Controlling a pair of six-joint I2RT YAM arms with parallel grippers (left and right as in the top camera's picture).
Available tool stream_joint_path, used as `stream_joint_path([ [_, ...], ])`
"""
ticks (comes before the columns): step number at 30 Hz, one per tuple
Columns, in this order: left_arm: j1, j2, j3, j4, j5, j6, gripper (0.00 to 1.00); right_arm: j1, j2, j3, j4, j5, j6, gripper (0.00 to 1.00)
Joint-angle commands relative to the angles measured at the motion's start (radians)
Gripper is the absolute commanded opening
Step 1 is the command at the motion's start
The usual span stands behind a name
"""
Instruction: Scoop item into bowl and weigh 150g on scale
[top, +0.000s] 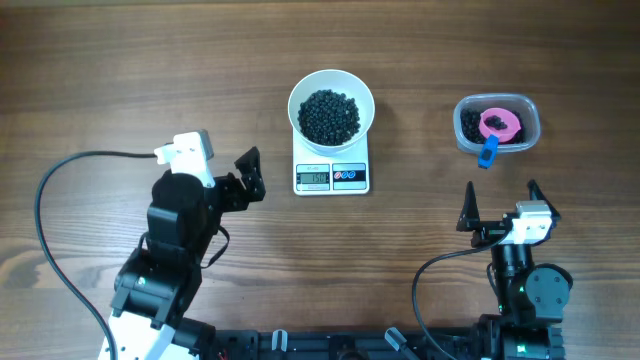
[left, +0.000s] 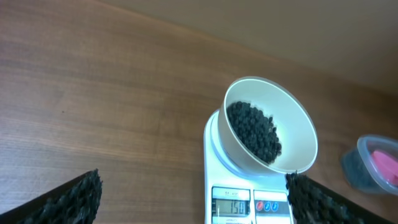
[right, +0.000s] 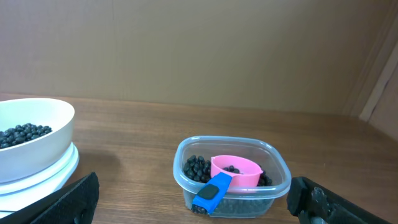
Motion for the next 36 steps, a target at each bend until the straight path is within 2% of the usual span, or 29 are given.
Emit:
stream_joint_path([
  [1, 0.028, -0.039, -0.075, 0.057, -0.017, -0.030, 1.00, 0.004, -0.014, -0.002, 0.001, 0.014, -0.003, 1.00],
  [10, 0.096, -0.120, -0.165, 0.126, -0.017, -0.027, 1.00, 0.004, -0.014, -0.002, 0.001, 0.015, -0.003, 1.00],
  [16, 0.105, -0.160, -0.234, 0.217, -0.010, 0.084, 1.00, 0.004, -0.014, -0.002, 0.001, 0.014, -0.003, 1.00],
  [26, 0.183, -0.260, -0.383, 0.402, 0.030, 0.083, 1.00, 0.004, -0.014, -0.002, 0.001, 0.014, -0.003, 1.00],
  [36, 0.270, -0.342, -0.443, 0.421, 0.097, 0.082, 1.00, 0.004, -0.014, -0.002, 0.001, 0.015, -0.003, 1.00],
])
